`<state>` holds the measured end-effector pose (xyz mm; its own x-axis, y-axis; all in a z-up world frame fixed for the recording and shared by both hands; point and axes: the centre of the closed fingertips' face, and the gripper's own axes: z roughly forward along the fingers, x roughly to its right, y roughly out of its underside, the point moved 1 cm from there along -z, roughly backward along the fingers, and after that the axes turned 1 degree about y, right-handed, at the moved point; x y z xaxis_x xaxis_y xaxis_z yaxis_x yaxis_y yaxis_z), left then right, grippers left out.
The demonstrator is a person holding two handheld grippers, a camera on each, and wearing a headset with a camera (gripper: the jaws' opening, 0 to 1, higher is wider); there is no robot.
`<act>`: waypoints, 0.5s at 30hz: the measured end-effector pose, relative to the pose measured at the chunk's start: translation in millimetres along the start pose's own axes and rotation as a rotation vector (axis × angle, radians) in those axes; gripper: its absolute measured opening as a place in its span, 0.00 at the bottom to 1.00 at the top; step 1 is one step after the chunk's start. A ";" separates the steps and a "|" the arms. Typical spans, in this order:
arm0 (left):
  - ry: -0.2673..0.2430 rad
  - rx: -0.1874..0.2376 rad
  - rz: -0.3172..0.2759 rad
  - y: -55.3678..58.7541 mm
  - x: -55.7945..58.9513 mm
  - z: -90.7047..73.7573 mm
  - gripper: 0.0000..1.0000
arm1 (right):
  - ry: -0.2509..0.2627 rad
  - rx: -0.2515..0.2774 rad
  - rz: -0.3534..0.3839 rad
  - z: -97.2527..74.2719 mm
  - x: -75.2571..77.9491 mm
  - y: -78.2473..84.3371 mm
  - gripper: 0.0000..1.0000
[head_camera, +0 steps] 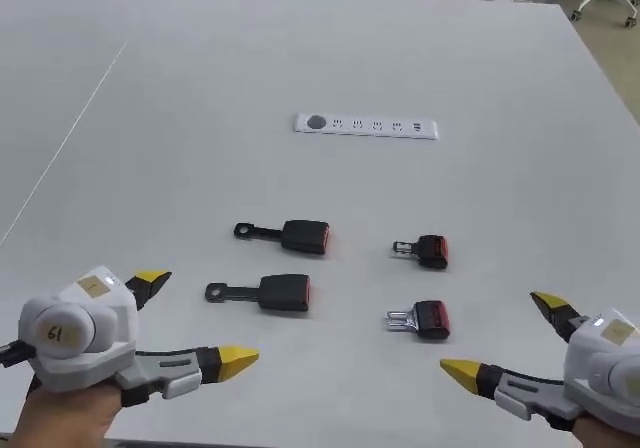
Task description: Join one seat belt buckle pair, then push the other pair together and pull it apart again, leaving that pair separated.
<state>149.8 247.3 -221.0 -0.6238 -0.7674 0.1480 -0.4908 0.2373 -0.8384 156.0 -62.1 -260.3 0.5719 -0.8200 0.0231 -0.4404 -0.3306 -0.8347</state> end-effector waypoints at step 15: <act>0.071 -0.040 0.043 1.5 -6.0 21.8 0.99 | -0.091 -0.077 -0.047 22.5 3.5 6.2 0.95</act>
<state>166.0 239.2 -234.6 -0.6859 -0.7119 0.1504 -0.4856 0.2940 -0.8232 170.8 -56.5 -277.8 0.6521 -0.7581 0.0084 -0.4616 -0.4058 -0.7888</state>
